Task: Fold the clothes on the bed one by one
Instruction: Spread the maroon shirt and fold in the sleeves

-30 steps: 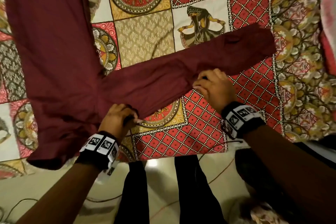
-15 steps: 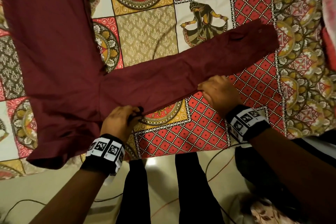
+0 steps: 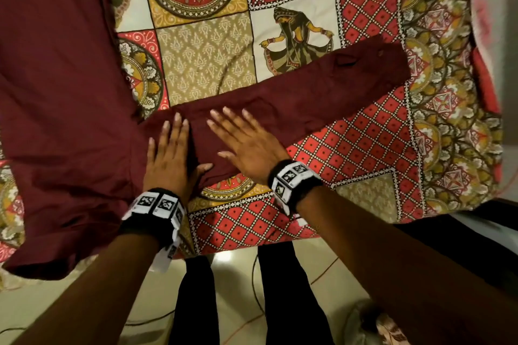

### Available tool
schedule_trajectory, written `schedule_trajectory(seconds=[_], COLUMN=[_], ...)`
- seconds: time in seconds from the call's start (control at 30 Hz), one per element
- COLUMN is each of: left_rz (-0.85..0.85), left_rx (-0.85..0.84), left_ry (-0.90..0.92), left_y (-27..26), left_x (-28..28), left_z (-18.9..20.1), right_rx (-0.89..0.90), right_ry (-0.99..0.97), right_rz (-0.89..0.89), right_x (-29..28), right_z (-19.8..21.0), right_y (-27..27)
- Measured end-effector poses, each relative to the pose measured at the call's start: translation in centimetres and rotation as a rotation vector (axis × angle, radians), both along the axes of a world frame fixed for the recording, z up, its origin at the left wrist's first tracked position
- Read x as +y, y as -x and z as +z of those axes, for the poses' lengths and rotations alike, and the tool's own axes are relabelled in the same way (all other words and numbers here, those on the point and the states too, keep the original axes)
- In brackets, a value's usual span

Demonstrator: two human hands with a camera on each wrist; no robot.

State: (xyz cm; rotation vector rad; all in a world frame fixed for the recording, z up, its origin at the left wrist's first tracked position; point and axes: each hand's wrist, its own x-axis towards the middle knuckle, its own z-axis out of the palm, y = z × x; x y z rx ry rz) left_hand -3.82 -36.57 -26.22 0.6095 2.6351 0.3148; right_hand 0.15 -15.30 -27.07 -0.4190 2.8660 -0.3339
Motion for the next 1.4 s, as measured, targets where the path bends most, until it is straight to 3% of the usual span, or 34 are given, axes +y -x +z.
schedule_trajectory(seconds=[0.43, 0.57, 0.67, 0.77, 0.83, 0.87, 0.93, 1.0, 1.13, 1.23, 1.4], left_rz=[0.026, 0.043, -0.066, -0.164, -0.172, -0.174, -0.186, -0.19, -0.185, -0.204, -0.194], left_rx=[-0.183, -0.237, -0.198, -0.159, -0.154, -0.16, -0.151, -0.11, -0.065, -0.115, -0.172], left_ry=[0.22, 0.333, 0.267, 0.06, -0.008, 0.004, 0.066, 0.075, 0.036, 0.058, -0.129], left_y=[1.1, 1.1, 0.9, 0.2, 0.0, 0.0, 0.0, -0.4, -0.9, -0.6, -2.2], left_x=[0.7, 3.2, 7.7, 13.9, 17.7, 19.0, 20.6, 20.9, 20.5, 20.5, 21.3], left_z=[2.1, 3.9, 5.1, 5.1, 4.4, 3.8, 2.3, 1.2, 0.8, 1.4, 3.4], right_rx=[-0.072, -0.046, 0.025, 0.264, 0.383, 0.344, 0.049, -0.127, -0.15, -0.168, 0.018], right_ry=[-0.187, -0.156, 0.001, 0.288, 0.344, 0.399, 0.75, 0.934, 0.772, 0.846, 1.065], right_rz=[-0.271, -0.256, -0.325, -0.557, -0.911, -1.127, -1.499, -1.62, -1.508, -1.507, -1.318], right_x=[21.9, 24.1, 24.3, 24.3, 24.6, 25.0, 25.5, 26.2, 26.9, 27.7, 25.8], right_z=[2.0, 1.4, 1.8, 3.6, 3.9, 3.6, 2.9, 2.2, 2.3, 2.5, 9.1], right_y=[-1.4, -1.7, -1.6, -2.7, -4.2, -4.8, -4.9, -3.8, -0.1, 0.7, 0.8])
